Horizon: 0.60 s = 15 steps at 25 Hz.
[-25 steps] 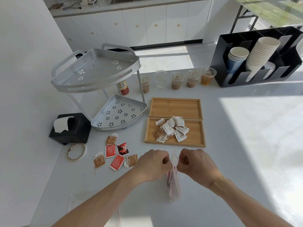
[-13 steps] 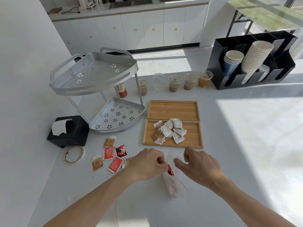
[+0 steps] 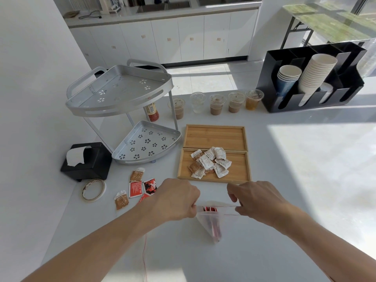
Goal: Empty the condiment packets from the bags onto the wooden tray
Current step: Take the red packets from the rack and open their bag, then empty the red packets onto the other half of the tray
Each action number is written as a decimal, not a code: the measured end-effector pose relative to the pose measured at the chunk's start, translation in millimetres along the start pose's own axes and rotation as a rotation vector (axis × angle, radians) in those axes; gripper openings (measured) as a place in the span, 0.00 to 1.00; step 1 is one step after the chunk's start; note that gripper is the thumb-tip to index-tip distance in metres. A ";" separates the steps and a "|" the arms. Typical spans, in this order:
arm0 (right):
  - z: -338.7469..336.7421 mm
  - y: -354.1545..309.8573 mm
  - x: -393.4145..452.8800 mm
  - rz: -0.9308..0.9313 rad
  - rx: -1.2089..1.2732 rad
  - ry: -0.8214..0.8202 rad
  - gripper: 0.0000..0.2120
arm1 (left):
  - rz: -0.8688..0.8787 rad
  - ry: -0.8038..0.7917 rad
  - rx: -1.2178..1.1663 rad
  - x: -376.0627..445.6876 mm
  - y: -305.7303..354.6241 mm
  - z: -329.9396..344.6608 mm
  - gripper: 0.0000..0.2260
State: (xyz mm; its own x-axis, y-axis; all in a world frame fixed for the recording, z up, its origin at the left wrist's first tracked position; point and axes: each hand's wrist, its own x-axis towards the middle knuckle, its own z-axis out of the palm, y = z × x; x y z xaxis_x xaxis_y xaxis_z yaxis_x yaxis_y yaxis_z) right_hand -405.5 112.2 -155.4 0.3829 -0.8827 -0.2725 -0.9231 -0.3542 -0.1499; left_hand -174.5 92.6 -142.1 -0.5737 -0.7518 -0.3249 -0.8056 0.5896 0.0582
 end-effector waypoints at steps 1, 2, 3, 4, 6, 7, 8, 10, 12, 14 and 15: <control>-1.6 0.0 0.2 0.015 -0.006 -0.002 0.10 | -0.008 -0.013 -0.051 0.6 -0.3 -1.6 0.05; -3.2 1.0 -0.2 0.041 -0.005 -0.005 0.11 | -0.022 -0.020 -0.134 0.8 -0.5 -1.3 0.05; -4.3 1.8 -0.5 0.075 0.003 -0.005 0.12 | -0.038 -0.021 -0.225 1.2 -0.7 0.1 0.05; -4.7 1.7 -1.3 0.108 0.017 0.008 0.13 | -0.059 -0.017 -0.319 1.2 0.2 1.8 0.06; -2.9 -4.4 -2.8 0.161 0.077 0.099 0.14 | -0.123 0.001 -0.532 1.1 5.0 4.9 0.08; -1.0 -11.0 -3.3 0.189 0.126 0.159 0.15 | -0.164 0.022 -0.647 1.3 8.7 7.4 0.08; 0.3 -20.0 -2.7 0.229 0.190 0.188 0.20 | -0.205 0.046 -0.749 1.5 12.8 10.2 0.08; 2.3 -41.4 4.9 0.314 0.362 0.120 0.31 | -0.278 0.086 -0.877 1.7 20.7 16.4 0.08; 2.1 -55.1 16.8 0.404 0.486 0.056 0.33 | -0.306 0.114 -0.900 1.8 27.3 24.7 0.09; 0.6 -59.2 28.3 0.445 0.495 0.093 0.27 | -0.297 0.161 -0.883 -0.2 30.8 32.2 0.09; 0.0 -60.2 32.0 0.444 0.485 0.106 0.23 | -0.286 0.176 -0.902 -1.8 30.3 35.6 0.08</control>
State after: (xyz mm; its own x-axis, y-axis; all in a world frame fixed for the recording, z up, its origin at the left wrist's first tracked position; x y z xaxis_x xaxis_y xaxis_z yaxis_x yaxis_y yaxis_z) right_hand -337.7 105.2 -155.0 -0.0584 -0.9471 -0.3155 -0.8621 0.2072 -0.4625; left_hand -192.7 122.3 -173.3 -0.2927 -0.9088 -0.2972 -0.6865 -0.0167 0.7270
